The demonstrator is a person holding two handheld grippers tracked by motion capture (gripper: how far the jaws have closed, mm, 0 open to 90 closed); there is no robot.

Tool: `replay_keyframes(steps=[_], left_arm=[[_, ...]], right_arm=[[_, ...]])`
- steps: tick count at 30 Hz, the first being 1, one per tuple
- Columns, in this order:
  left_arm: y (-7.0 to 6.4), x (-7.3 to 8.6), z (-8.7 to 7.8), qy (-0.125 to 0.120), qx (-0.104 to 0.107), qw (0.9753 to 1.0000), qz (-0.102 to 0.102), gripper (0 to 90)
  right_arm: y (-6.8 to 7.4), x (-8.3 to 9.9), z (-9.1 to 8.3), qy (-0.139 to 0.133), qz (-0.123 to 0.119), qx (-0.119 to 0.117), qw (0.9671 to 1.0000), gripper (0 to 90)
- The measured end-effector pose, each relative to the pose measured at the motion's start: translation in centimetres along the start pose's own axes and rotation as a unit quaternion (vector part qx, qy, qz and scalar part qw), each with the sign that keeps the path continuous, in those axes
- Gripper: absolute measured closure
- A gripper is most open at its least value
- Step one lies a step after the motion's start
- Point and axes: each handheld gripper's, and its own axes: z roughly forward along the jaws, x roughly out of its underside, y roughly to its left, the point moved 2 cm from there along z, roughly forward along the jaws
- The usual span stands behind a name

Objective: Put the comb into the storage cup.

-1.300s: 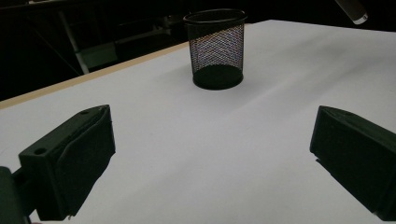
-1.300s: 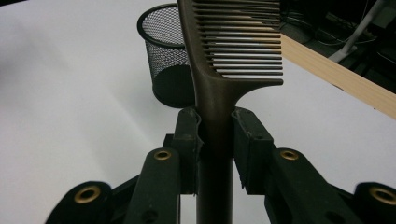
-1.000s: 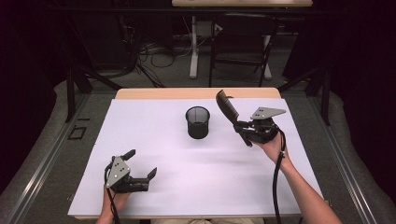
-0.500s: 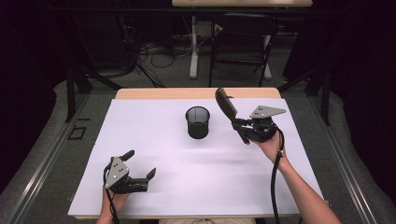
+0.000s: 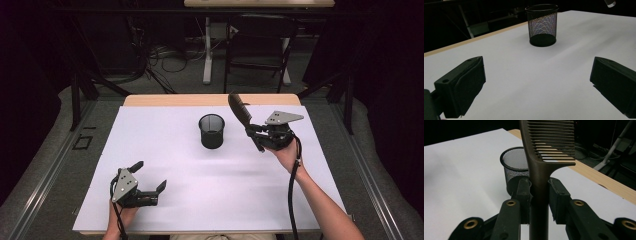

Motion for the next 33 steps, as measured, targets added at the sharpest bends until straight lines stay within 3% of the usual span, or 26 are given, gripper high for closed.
replay_keyframes(steps=[33], left_arm=[[0.1,0.1,0.0,0.003,-0.001,1.0,0.0,0.0]], right_arm=[[0.0,-2.6,1.0,-0.017,-0.003,-0.005,0.9998,72.9]])
